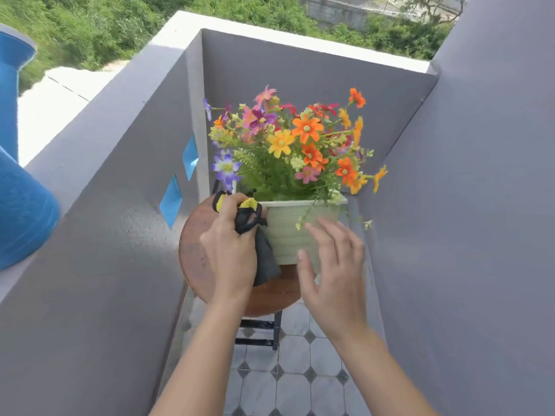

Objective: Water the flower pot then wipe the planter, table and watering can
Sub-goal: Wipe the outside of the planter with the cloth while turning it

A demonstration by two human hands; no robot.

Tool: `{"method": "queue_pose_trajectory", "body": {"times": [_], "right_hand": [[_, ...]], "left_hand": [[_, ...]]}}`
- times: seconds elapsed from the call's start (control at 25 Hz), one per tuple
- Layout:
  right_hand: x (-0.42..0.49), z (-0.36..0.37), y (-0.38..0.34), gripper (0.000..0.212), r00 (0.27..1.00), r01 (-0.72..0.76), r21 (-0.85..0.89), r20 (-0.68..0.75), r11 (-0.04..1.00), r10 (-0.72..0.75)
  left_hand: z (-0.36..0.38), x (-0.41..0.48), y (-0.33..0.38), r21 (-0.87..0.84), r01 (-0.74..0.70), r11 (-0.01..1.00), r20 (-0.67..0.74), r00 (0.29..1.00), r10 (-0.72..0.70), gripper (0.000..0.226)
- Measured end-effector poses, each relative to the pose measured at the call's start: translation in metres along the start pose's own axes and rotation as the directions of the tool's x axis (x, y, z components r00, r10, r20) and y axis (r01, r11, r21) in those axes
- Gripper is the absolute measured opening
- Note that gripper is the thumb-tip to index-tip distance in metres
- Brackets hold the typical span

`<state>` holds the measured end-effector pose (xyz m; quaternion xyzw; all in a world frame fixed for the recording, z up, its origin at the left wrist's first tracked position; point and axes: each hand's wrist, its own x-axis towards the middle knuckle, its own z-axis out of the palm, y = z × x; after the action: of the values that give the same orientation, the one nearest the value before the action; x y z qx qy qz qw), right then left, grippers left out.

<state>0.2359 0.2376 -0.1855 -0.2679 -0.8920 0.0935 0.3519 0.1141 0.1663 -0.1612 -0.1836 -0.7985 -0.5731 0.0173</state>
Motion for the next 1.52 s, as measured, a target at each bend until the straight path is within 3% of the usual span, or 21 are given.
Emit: {"method": "queue_pose_trajectory", "body": {"times": [0.16,0.32,0.44,0.56,0.68,0.8,0.88,1.0,1.08,1.2,1.28,1.4,1.44,1.52], "right_hand": [[0.021,0.002,-0.011,0.040,0.994,-0.031,-0.141,0.101,0.990,0.045],[0.046,0.004,-0.001,0.046,0.964,0.036,-0.215,0.264,0.976,0.022],[0.059,0.006,0.003,0.023,0.972,0.106,-0.150,0.225,0.983,-0.071],[0.066,0.011,0.000,0.034,0.983,0.108,-0.151,0.165,0.983,-0.082],[0.067,0.016,0.001,0.032,0.988,0.125,-0.159,0.111,0.979,-0.108],[0.071,0.020,0.001,0.030,0.988,0.143,-0.156,0.084,0.977,-0.131],[0.072,0.022,0.001,0.030,0.987,0.152,-0.168,0.084,0.974,-0.140],[0.076,0.022,0.009,0.032,0.985,0.153,-0.135,0.105,0.979,-0.140],[0.078,0.022,0.015,0.030,0.979,0.168,-0.089,0.128,0.982,-0.156],[0.076,0.019,0.020,0.027,0.971,0.200,-0.077,0.148,0.977,-0.187],[0.076,0.018,0.023,0.028,0.978,0.179,-0.087,0.126,0.980,-0.167],[0.077,0.013,0.036,0.027,0.988,0.117,-0.044,0.106,0.992,-0.112],[0.076,0.010,0.041,0.026,0.989,0.101,-0.017,0.112,0.995,-0.098],[0.072,0.003,0.051,0.025,0.991,0.072,0.035,0.114,0.997,-0.075]], "left_hand": [[0.006,-0.012,0.006,-0.008,0.010,1.000,-0.014,1.000,-0.010,0.030],[0.004,-0.023,0.006,-0.006,0.037,0.999,0.001,0.999,-0.037,0.034],[0.001,-0.020,0.003,-0.028,0.045,0.999,0.028,0.999,-0.045,0.035],[-0.005,-0.021,0.008,-0.079,0.061,0.995,0.044,0.997,-0.058,0.043],[-0.007,-0.009,-0.009,-0.180,0.211,0.961,0.013,0.977,-0.212,0.043],[-0.003,0.010,-0.016,-0.165,0.420,0.892,0.025,0.906,-0.422,0.036],[-0.002,0.002,0.003,-0.198,0.366,0.909,0.047,0.930,-0.364,0.020],[-0.003,-0.017,0.014,-0.254,0.138,0.957,0.043,0.990,-0.131,0.042],[-0.001,-0.001,-0.004,-0.293,0.179,0.939,0.081,0.983,-0.162,0.042],[0.013,0.021,-0.028,-0.494,0.395,0.774,0.210,0.919,-0.335,0.033],[0.015,0.010,-0.027,-0.506,0.361,0.783,0.231,0.932,-0.280,0.038],[0.017,-0.010,-0.012,-0.520,0.130,0.844,0.248,0.969,0.004,0.049],[0.021,-0.006,-0.012,-0.504,0.107,0.857,0.249,0.968,0.026,0.048],[0.037,0.016,-0.022,-0.465,0.177,0.867,0.249,0.966,-0.064,0.048]]}}
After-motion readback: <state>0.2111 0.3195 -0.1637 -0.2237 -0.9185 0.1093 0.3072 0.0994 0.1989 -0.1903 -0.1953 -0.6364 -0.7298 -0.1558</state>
